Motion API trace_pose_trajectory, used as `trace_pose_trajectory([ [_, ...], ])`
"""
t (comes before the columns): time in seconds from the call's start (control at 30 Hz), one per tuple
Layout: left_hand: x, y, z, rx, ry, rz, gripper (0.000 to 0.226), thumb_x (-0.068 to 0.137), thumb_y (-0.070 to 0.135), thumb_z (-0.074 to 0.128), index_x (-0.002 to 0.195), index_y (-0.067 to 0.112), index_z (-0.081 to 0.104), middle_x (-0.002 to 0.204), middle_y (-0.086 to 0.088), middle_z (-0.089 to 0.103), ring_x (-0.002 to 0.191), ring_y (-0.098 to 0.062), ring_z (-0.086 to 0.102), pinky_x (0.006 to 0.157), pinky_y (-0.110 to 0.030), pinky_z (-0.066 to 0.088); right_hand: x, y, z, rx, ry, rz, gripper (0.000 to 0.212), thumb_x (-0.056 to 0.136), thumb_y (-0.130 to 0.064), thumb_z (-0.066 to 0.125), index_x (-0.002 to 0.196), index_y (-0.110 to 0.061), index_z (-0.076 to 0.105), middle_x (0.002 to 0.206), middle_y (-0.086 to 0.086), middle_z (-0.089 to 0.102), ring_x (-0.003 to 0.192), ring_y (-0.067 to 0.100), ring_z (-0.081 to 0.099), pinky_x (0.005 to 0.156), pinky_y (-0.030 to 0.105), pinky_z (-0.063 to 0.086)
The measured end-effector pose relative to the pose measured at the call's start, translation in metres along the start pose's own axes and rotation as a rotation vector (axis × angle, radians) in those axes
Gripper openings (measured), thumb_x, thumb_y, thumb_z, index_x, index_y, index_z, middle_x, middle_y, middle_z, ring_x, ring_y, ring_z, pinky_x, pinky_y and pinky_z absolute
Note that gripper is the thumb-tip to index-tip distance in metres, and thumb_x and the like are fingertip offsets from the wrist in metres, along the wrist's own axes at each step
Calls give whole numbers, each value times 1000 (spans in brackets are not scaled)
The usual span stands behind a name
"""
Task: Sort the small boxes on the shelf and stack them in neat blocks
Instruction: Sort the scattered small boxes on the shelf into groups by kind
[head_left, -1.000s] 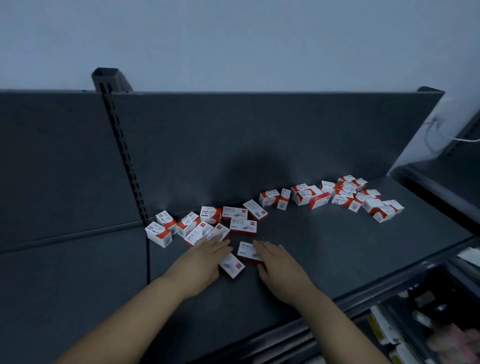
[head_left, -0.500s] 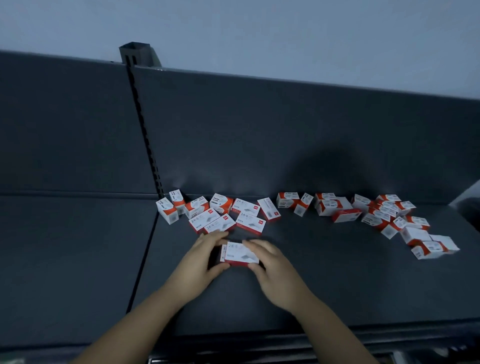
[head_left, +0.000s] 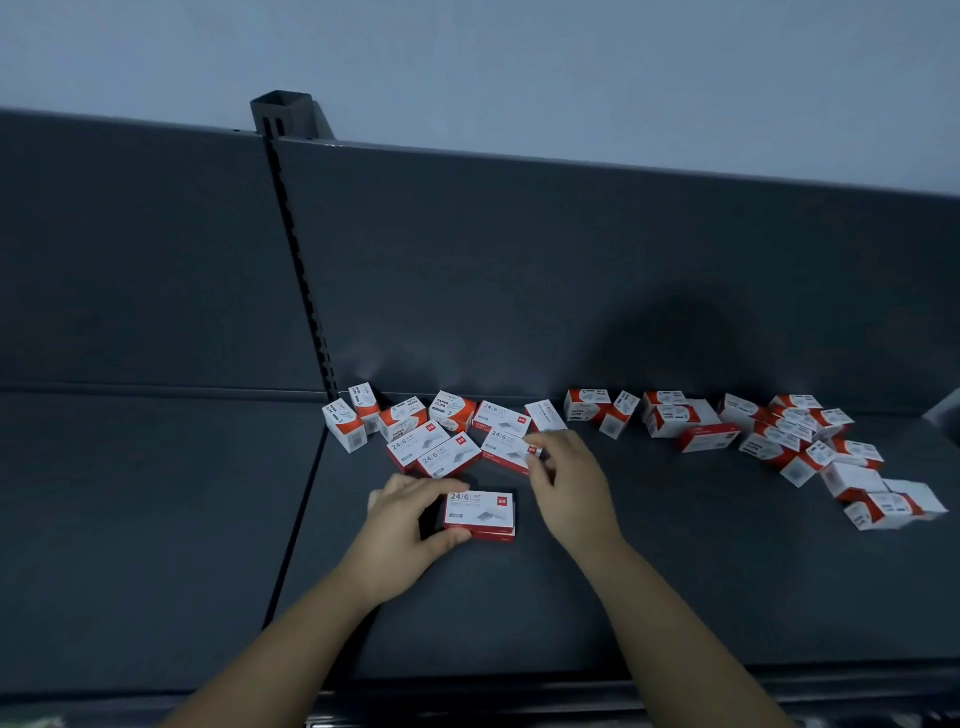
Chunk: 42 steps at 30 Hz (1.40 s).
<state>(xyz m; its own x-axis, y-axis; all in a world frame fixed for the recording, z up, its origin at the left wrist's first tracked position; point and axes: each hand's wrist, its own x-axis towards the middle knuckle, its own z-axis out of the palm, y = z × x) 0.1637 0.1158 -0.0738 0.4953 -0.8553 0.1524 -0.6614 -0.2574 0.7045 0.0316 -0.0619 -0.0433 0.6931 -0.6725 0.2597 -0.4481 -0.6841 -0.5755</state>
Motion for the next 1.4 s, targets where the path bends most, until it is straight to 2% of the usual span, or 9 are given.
trace_pose_trajectory([
  [0.13,1,-4,0,-33,-12,-27,46,80,41,75,117,55,51,117,21,57,117,8,33,98,-6,12,13,0,8,-198,-209,26,44,95,-27,60,138,-20,51,140,0,50,127,19,45,105,32,39],
  [0.27,0,-6,0,-47,-17,-25,45,80,41,75,113,57,50,116,21,58,117,9,33,98,-5,13,5,4,-4,-213,-262,45,42,95,-23,59,137,-25,50,143,-3,46,129,17,42,109,33,36],
  [0.43,2,-7,1,-73,-8,-8,41,76,51,70,110,59,49,116,24,59,116,8,35,100,-12,18,0,9,-31,-436,-349,56,38,93,-37,55,131,-35,50,138,-9,45,125,16,41,104,42,34],
  [0.6,1,-4,-1,-87,-26,-23,47,79,39,77,110,59,48,114,32,51,115,9,36,104,-27,31,42,8,-24,-284,-142,194,36,94,-38,57,124,-18,58,128,3,57,111,19,56,89,33,48],
  [0.73,0,-3,-3,-109,-41,-47,46,79,38,77,109,59,49,111,32,47,116,5,39,105,-30,36,67,8,-6,-351,-209,321,44,93,-36,62,128,-11,53,130,14,56,109,26,60,85,34,52],
  [0.87,0,-3,-3,-121,-46,-43,46,79,38,76,112,58,50,113,31,49,117,4,39,105,-32,37,57,8,-13,-239,-118,318,38,92,-22,62,128,-12,55,124,10,61,105,23,61,80,30,52],
  [0.97,0,-5,-2,-131,-44,-37,45,78,41,76,112,58,51,114,29,51,117,4,39,105,-32,38,33,8,-35,-38,-59,220,45,90,-20,65,134,-16,55,123,-1,60,101,10,55,76,12,41],
  [1.13,1,-2,-4,-120,-33,-26,47,79,35,77,110,58,50,110,35,48,116,8,38,106,-32,36,-2,13,-38,-111,-261,83,50,90,-24,67,138,-26,51,129,-9,54,114,4,46,96,17,36],
  [1.4,1,0,-4,-124,-22,0,42,73,52,69,108,64,50,110,39,54,115,9,40,103,-36,39,-23,25,-22,35,-207,88,53,90,-22,69,140,-29,51,129,-9,54,116,1,47,100,14,35],
])
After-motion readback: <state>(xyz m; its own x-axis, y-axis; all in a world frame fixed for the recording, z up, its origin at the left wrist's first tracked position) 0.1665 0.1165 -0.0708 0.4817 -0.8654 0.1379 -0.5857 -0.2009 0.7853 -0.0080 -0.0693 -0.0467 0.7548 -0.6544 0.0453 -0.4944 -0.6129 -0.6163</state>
